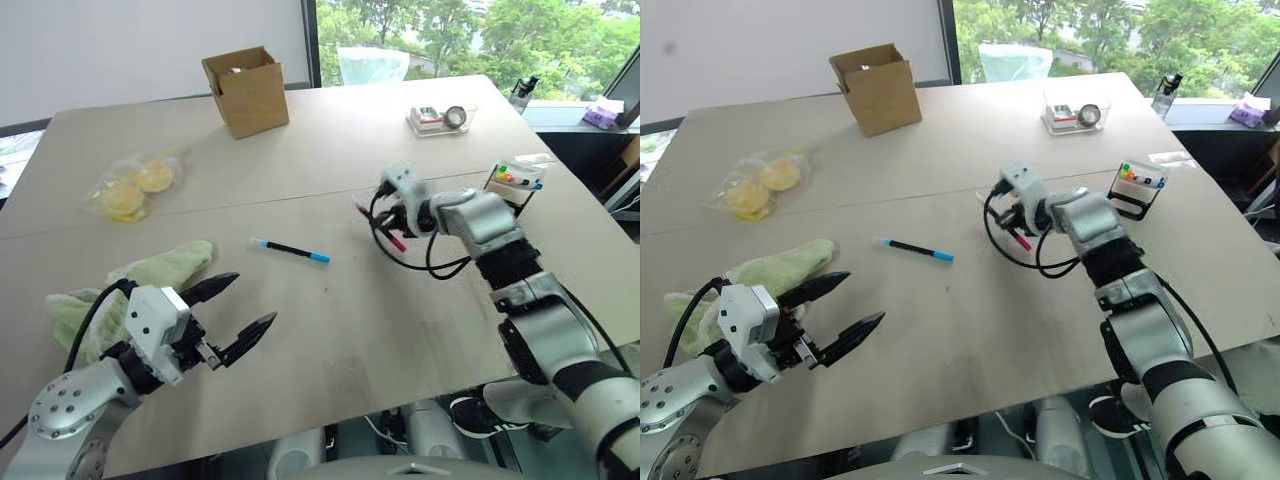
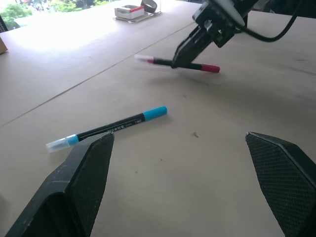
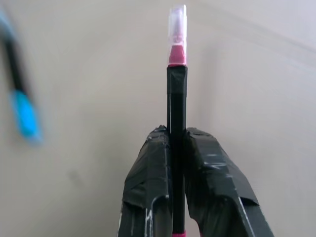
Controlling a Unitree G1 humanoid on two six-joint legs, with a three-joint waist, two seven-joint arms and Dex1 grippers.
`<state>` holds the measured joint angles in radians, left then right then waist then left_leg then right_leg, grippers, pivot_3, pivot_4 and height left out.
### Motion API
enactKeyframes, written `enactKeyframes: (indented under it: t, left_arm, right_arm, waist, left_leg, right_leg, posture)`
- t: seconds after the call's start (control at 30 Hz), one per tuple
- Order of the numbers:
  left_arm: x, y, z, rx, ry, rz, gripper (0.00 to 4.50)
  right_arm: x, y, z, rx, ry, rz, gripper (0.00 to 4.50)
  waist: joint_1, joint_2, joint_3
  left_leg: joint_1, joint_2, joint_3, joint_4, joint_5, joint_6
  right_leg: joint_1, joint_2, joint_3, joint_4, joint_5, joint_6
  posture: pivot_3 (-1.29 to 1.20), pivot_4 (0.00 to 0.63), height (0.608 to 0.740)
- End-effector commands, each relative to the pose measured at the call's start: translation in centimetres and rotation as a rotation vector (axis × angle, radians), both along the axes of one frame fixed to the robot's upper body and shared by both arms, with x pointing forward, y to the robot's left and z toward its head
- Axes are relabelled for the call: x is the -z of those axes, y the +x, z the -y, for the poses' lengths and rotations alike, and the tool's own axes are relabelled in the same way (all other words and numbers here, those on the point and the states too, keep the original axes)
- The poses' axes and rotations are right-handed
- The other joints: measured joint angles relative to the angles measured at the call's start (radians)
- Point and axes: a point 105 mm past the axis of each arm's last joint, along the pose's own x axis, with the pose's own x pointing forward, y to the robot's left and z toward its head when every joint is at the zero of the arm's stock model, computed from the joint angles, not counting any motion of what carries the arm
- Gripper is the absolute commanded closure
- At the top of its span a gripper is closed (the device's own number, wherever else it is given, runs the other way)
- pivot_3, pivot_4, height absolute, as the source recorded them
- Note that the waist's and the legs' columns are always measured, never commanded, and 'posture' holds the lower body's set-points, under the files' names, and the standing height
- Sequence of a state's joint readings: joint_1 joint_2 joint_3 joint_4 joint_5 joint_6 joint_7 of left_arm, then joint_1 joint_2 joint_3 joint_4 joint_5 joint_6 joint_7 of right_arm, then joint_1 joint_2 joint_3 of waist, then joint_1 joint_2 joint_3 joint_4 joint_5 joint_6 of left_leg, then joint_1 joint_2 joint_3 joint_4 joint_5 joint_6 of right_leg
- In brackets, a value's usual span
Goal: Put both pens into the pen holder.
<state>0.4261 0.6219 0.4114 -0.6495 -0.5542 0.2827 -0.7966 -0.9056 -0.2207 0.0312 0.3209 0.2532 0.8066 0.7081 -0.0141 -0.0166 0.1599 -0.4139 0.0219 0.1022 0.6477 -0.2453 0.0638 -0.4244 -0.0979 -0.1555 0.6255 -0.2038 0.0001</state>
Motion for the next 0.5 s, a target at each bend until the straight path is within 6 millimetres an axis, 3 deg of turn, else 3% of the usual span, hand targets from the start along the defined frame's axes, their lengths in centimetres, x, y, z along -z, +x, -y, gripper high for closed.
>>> enactKeyframes:
  t: [0.03, 0.13, 0.27, 0.37, 0.5]
  left_arm:
    - [-0.5, 0.2, 0.4, 0.017, -0.012, 0.022, 0.00]
    - [-0.5, 0.7, 0.5, 0.022, -0.015, 0.025, 0.00]
    - [-0.6, 1.5, 0.9, 0.045, -0.019, 0.033, 0.00]
    - [-0.8, 2.2, 1.4, 0.074, -0.025, 0.043, 0.00]
    - [-1.2, 2.8, 1.7, 0.096, -0.023, 0.057, 0.00]
  right_arm:
    - [-8.5, -0.4, 4.6, 0.148, 0.252, 0.369, 4.48]
    - [-10.9, -0.3, 10.3, 0.443, 0.285, 0.570, 4.48]
    - [-11.4, -1.1, 15.9, 0.771, 0.202, 0.751, 4.48]
    - [-10.3, -1.4, 18.4, 0.924, 0.164, 0.793, 4.48]
    - [-9.3, -1.2, 19.7, 1.035, 0.152, 0.828, 4.48]
  waist:
    - [0.006, 0.001, 0.001]
    - [0.017, 0.001, 0.001]
    - [0.016, 0.001, 0.001]
    - [0.010, 0.002, 0.001]
    - [-0.004, 0.002, 0.001]
  left_leg:
    - [-0.004, 0.000, 0.001, 0.000, 0.003, 0.004]
    - [-0.005, -0.001, 0.003, 0.000, 0.003, 0.004]
    - [-0.004, -0.001, 0.006, 0.000, 0.002, 0.005]
    - [-0.002, -0.001, 0.008, 0.000, 0.002, 0.005]
    - [0.001, 0.001, 0.009, 0.000, 0.003, 0.004]
  right_leg:
    - [-0.003, 0.001, 0.000, 0.000, 0.000, 0.000]
    - [-0.003, 0.001, 0.000, 0.000, 0.000, -0.001]
    - [-0.003, 0.001, 0.002, -0.002, -0.002, 0.003]
    - [-0.003, 0.001, 0.004, -0.001, -0.003, 0.004]
    - [-0.003, 0.003, 0.005, 0.001, -0.002, 0.005]
  posture:
    - [0.00, 0.150, 0.740]
    - [0.00, 0.150, 0.740]
    - [0.00, 0.150, 0.740]
    - [0.00, 0.150, 0.740]
    - [0.00, 0.150, 0.740]
